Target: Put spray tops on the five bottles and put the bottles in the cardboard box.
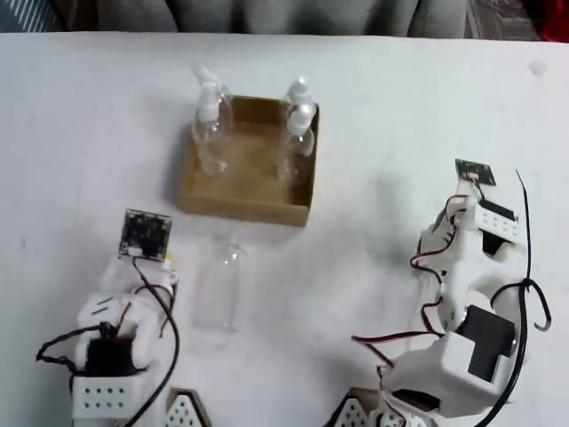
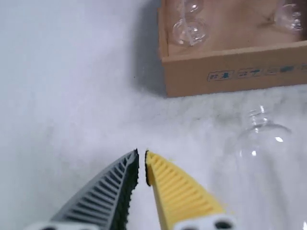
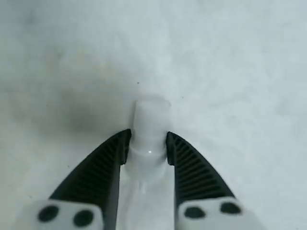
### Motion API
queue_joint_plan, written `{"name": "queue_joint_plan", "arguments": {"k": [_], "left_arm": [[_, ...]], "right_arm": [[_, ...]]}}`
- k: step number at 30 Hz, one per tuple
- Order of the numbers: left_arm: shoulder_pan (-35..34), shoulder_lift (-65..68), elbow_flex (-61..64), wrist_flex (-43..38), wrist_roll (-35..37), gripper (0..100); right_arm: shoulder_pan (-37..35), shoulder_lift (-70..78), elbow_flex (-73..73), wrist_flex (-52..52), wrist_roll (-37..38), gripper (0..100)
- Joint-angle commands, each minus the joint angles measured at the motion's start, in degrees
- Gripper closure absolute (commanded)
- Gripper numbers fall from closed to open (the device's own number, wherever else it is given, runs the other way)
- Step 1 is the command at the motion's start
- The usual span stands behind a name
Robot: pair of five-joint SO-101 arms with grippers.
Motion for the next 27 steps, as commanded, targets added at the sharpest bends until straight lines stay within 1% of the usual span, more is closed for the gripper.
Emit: {"name": "queue_joint_plan", "arguments": {"k": [1,4,7,9,12,14,17,24,27], "left_arm": [[4.35,-0.84,-11.52,9.67,-2.2,98],[8.57,-0.75,-16.09,15.82,-2.29,98],[12.18,-0.75,-17.14,16.97,-2.29,97],[13.14,-0.75,-17.23,17.05,-2.37,93],[13.05,-0.31,-17.49,17.23,-2.37,82],[13.05,1.89,-18.29,17.23,-2.37,77],[13.32,9.27,-22.24,17.32,-2.37,78],[13.41,33.19,-34.02,17.32,-1.76,78],[13.49,42.51,-38.68,19.16,1.49,78]], "right_arm": [[1.19,0.04,0.0,-1.54,-0.62,98.3],[1.1,0.04,0.0,-1.54,-0.62,98.3],[1.1,0.04,0.0,-1.71,-0.62,98.3],[1.1,0.04,0.09,-2.24,-0.62,98.3],[1.1,0.04,0.18,-2.24,-0.62,98.3],[1.1,0.04,0.18,-2.24,-0.62,98.3],[1.1,0.04,0.18,-2.33,-0.62,98.3],[1.1,0.04,0.18,-2.33,-0.62,98.3],[1.01,0.13,0.18,-2.33,-0.62,98.3]]}}
